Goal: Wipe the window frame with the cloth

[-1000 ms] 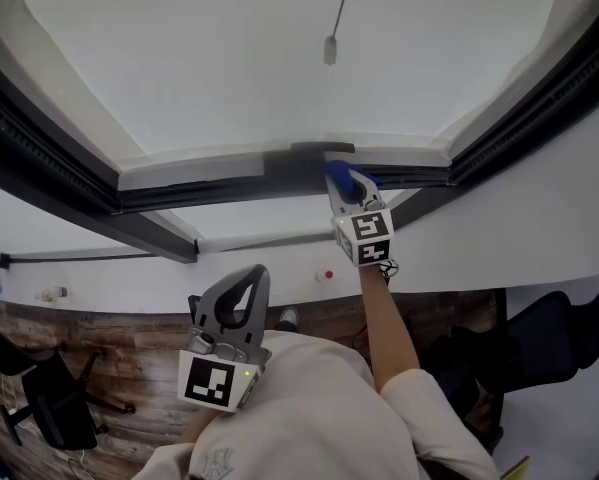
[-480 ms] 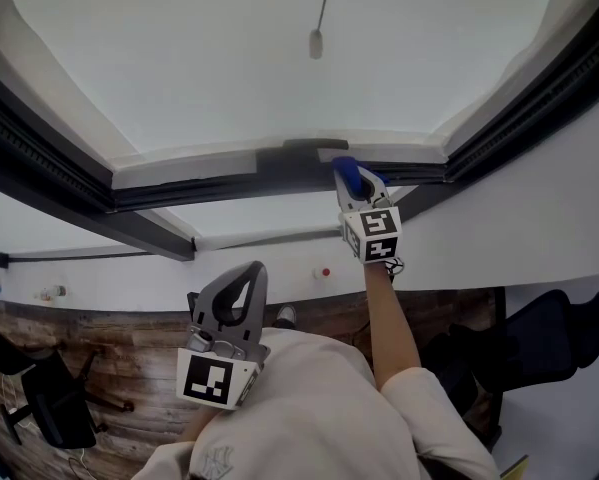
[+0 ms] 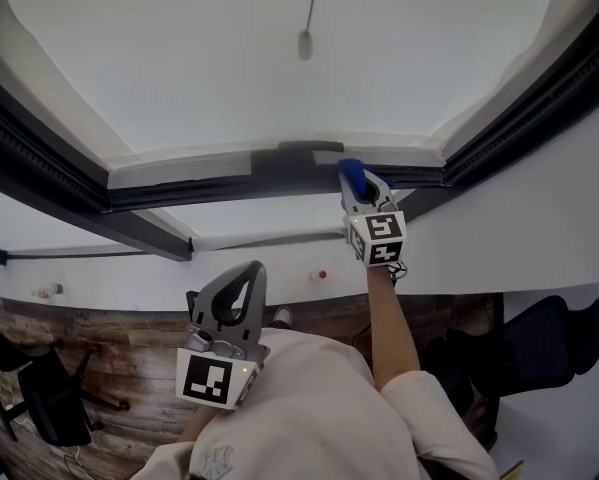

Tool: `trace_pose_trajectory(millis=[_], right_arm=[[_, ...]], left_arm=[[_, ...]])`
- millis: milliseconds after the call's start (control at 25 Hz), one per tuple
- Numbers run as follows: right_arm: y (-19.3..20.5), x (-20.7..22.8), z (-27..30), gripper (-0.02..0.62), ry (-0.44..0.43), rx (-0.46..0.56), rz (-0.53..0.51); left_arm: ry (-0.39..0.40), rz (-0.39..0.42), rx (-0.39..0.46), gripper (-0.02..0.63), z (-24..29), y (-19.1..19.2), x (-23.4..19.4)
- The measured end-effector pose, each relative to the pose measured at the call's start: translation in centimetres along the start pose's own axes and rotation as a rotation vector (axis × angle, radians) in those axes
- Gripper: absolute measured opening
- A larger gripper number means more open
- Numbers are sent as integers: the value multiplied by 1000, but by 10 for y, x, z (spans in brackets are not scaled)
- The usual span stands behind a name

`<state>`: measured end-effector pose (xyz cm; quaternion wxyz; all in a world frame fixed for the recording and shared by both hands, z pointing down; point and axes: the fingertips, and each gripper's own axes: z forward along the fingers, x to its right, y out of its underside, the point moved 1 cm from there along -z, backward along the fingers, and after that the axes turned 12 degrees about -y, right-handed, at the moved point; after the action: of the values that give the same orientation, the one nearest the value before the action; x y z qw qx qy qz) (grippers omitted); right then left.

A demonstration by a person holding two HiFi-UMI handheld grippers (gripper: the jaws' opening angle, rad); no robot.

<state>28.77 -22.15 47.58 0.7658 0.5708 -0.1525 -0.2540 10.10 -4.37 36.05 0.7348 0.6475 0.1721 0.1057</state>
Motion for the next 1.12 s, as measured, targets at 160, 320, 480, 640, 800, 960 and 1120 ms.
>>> trace_pose_trajectory(millis=[160,320,480,640,800,960,1120], right_arm=[[2,10,-6,60,15,4,10],[4,17,-11,60,22,8,12],[6,26,-16,60,42,11,18],[9,37,-22,60,64,14,36],[12,50,-29,60,93,6,40],[14,61,-35,60,118,5,48],[19,74,-43,60,150,9,65]], left_arm=[[-3,-1,-1,9,2,0,4],[3,-3,-3,9,4,2,8],[2,1,3,9,6,1,8],[-4,4,5,9,6,1,5],[-3,4,6,9,8,1,4],[-5,5,3,9,10,0,2],[-3,9,9,9,12,-1,1]])
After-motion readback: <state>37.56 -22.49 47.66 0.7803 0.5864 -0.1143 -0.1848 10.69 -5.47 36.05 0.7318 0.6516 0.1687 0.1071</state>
